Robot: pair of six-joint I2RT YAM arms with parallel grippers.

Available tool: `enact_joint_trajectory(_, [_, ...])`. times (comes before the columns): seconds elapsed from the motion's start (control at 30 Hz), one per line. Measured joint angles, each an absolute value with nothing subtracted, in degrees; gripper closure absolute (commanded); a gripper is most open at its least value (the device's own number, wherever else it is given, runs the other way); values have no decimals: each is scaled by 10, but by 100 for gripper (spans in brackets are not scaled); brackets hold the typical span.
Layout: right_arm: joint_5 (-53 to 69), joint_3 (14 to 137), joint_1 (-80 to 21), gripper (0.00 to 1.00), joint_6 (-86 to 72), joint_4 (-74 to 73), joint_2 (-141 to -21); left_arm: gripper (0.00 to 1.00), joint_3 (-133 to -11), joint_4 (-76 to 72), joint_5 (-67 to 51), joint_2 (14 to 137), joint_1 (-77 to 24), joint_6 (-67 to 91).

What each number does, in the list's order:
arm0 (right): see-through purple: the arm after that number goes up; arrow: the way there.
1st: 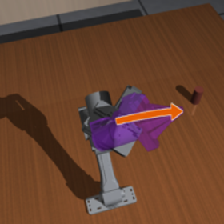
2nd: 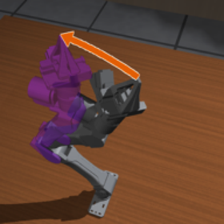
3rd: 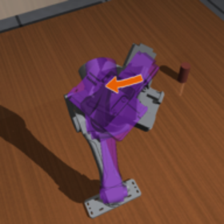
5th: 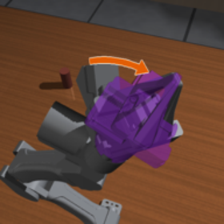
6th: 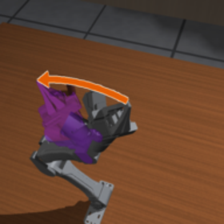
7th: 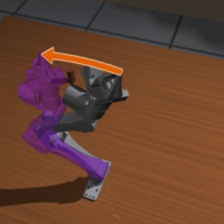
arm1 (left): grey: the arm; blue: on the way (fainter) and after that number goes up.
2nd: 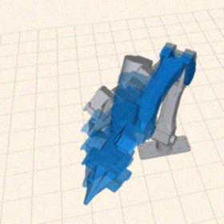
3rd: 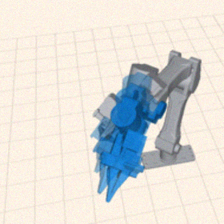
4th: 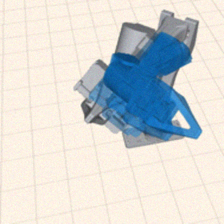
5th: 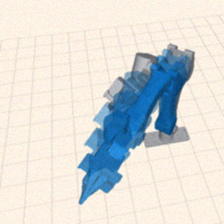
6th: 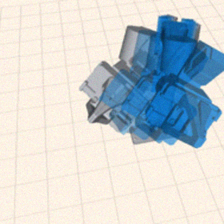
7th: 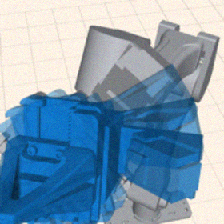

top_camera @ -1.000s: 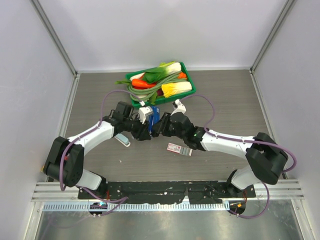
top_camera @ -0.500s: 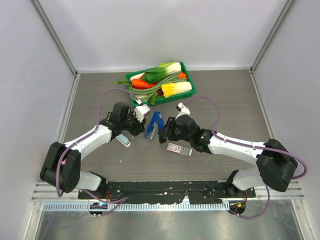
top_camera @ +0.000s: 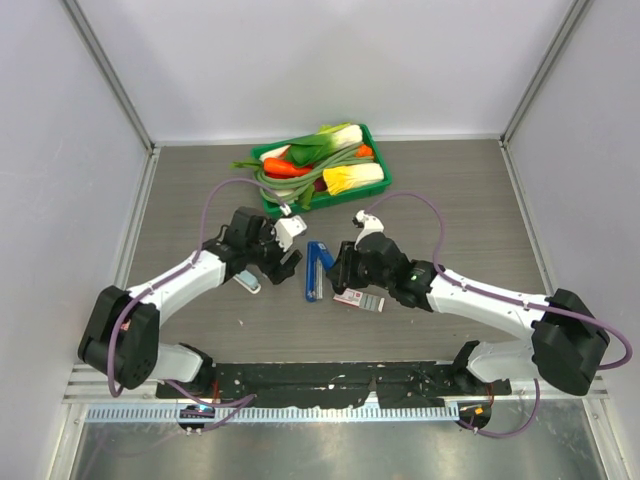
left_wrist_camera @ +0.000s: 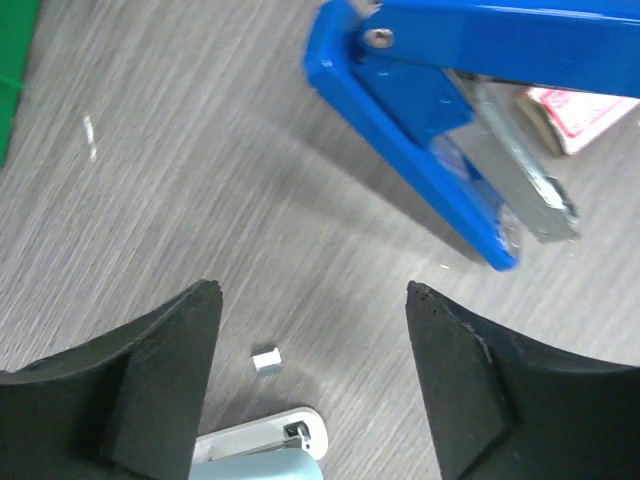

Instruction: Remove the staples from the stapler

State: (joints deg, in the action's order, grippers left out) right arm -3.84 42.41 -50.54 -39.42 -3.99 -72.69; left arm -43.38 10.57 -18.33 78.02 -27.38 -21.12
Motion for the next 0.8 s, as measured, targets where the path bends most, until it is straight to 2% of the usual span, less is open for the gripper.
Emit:
enact_joint_trajectory(0.03, [-41,424,-505,99,-394,-40,-727,12,-441,125,-195,780,-271,-205])
enact_joint_trajectory(0.17, [-51,424,-505,99,-394,-38,-730,7,-486,197,-268,781,-255,-177])
enact_joint_trajectory(0.23, [-57,424,-505,99,-394,-36,-733,1,-506,221,-305,782,-245,-167])
enact_joint_trajectory(0.47, [-86,424,-505,99,-410,-29,-730,4,-529,267,-404,827,-231,-166])
enact_joint_trajectory(0.8, [-92,431,-505,99,-448,9,-710,9,-512,266,-432,846,-234,-173])
